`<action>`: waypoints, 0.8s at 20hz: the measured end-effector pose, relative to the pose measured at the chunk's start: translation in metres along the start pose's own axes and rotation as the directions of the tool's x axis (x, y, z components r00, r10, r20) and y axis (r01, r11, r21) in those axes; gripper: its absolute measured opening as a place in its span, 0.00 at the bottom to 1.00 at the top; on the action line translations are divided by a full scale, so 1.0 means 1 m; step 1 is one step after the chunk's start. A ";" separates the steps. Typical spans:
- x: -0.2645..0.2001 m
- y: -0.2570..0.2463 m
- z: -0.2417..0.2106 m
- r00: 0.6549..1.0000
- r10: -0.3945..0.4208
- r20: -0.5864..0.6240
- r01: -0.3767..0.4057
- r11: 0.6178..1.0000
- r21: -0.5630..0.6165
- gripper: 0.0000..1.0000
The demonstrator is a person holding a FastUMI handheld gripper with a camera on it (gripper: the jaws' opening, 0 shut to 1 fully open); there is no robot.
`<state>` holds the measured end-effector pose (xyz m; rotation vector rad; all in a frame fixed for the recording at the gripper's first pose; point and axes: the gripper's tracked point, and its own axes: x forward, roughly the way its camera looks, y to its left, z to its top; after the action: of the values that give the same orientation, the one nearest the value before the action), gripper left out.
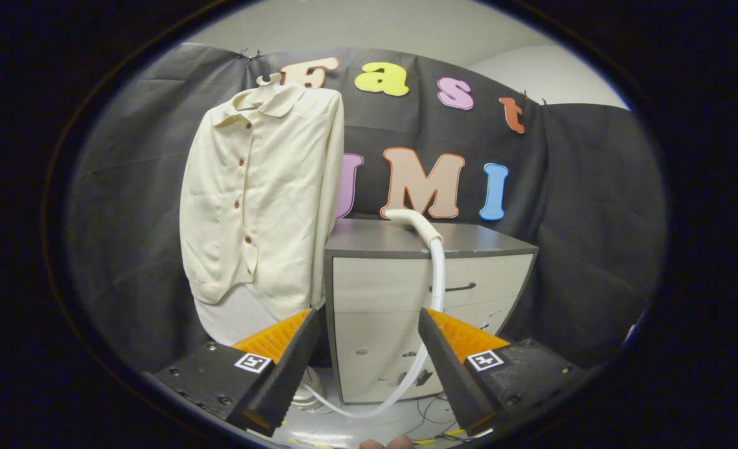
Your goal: Iron the clothes twice with a garment steamer, once on the left side and once on the right side.
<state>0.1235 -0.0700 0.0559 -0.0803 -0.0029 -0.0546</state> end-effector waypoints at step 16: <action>0.188 -0.093 0.055 0.994 0.086 0.071 -0.088 0.996 0.028 0.98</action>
<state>0.3057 -0.1687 0.1191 -0.0515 -0.0701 0.0358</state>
